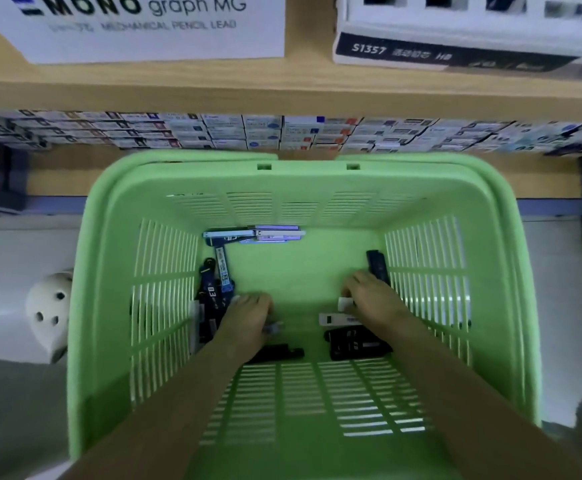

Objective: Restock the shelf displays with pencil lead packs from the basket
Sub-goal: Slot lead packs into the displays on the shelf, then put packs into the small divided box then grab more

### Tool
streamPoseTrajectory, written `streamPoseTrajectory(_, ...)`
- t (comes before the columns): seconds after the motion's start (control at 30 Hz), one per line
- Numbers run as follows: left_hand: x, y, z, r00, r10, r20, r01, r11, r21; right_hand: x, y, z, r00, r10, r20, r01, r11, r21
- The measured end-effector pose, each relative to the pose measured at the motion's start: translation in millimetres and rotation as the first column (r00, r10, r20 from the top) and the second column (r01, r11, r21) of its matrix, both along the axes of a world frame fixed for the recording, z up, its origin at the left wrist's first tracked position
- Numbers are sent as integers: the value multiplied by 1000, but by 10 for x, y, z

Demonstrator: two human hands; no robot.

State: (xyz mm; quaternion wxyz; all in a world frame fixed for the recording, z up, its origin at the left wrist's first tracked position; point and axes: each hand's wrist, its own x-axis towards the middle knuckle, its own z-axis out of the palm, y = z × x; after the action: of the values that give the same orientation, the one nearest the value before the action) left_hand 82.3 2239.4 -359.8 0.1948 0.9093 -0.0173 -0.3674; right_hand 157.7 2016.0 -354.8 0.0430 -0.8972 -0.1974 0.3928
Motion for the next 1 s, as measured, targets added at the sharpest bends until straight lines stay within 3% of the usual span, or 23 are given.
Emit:
streamPoseTrajectory(0.1,-29,-32,-4,998,-36,-56,36,999,-6,40,19,59,998,-63,15,62,996,66)
streamPoseTrajectory(0.2,49,-76,163,941,320,-110,-335,925,-177,110,183,232,937,-348,-35,346,906,245)
streamPoseTrajectory(0.27,132,-96,299,781,579,-235,-624,730,-277,169,374,378,840,-507,-195,540,746,389)
streamPoseTrajectory(0.33,227,-118,441,573,730,-373,-818,480,-317,190,573,532,721,-527,-450,693,555,461)
streamPoseTrajectory(0.4,312,-117,580,365,766,-529,-917,197,-347,183,715,651,654,-472,-591,756,447,479)
streamPoseTrajectory(0.43,349,-117,651,305,745,-593,-926,89,-366,178,757,688,650,-461,-604,759,426,492)
streamPoseTrajectory(0.47,365,-116,734,311,712,-629,-918,52,-394,180,788,722,654,-461,-600,756,412,508)
streamPoseTrajectory(0.5,366,-115,830,362,681,-637,-901,81,-426,186,796,749,663,-465,-587,748,404,526)
streamPoseTrajectory(0.6,320,-98,1048,607,627,-488,-770,313,-556,212,770,854,694,-407,-595,720,409,560)
streamPoseTrajectory(0.67,304,-76,1132,674,619,-403,-703,369,-609,216,717,877,671,-410,-618,741,361,566)
streamPoseTrajectory(0.73,293,-42,1164,691,625,-363,-685,406,-605,203,619,768,623,-518,-586,777,323,541)
streamPoseTrajectory(0.77,292,-28,1170,677,632,-377,-700,396,-594,179,553,676,646,-569,-508,757,394,522)
streamPoseTrajectory(0.8,285,-16,1167,651,641,-406,-723,361,-590,130,480,561,710,-574,-407,702,534,471)
streamPoseTrajectory(0.87,271,-12,1175,611,646,-458,-758,309,-574,-12,330,361,807,-486,-336,577,770,272)
streamPoseTrajectory(1.0,206,-18,1194,610,627,-484,-769,321,-554,-171,76,204,850,-392,-353,439,896,63)
